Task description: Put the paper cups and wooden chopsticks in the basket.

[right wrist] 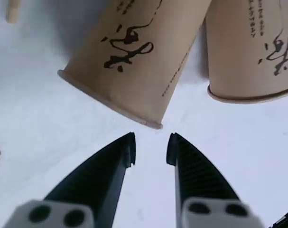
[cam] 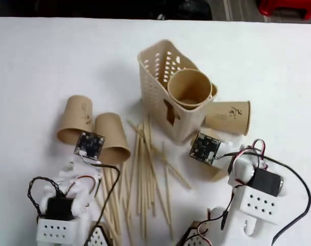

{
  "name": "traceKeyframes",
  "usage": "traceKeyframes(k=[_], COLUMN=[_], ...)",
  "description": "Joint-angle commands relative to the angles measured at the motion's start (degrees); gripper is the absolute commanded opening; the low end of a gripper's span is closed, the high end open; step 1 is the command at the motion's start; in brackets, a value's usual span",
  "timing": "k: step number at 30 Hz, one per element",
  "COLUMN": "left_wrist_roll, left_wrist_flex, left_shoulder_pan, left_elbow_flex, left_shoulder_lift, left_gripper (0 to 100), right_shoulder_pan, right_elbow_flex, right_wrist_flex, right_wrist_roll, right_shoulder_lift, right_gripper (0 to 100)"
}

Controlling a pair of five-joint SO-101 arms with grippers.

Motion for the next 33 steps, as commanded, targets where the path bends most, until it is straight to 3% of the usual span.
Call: traceKeyframes(k=[1,8,13,17,22,33], left_wrist_roll=[-0.5,-0.5,-0.4,-0.3,-0.3,-0.3], left_wrist_flex=[-0.6,-0.6,-0.6,-0.6,-0.6,-0.6], left_shoulder_pan=[-0.4,-0.4,-0.4,-0.4,-0.4,-0.4], left_elbow_flex=[-0.3,-0.3,-0.3,-0.3,-0.3,-0.3], left_shoulder_lift=[-0.6,-0.6,-0.6,-0.6,-0.6,-0.6], left_gripper=[2,2,2,2,2,2], right_shoulder_pan=[0.2,-2.2,-7.3,-10.9,-11.6,-9.8], right_elbow_flex=[3.6,9.1,9.0,9.0,6.6,-9.5], right_wrist_flex=[-8.2,-19.5,-19.9,-19.9,-19.6,-2.9], right_wrist_roll=[0.6,-8.1,-17.8,-22.8,-28.6,-35.9], right_shoulder_lift=[-0.8,-0.8,-1.4,-1.4,-1.4,-1.2], right_gripper=[12.3,12.0,11.8,4.2,1.9,1.9])
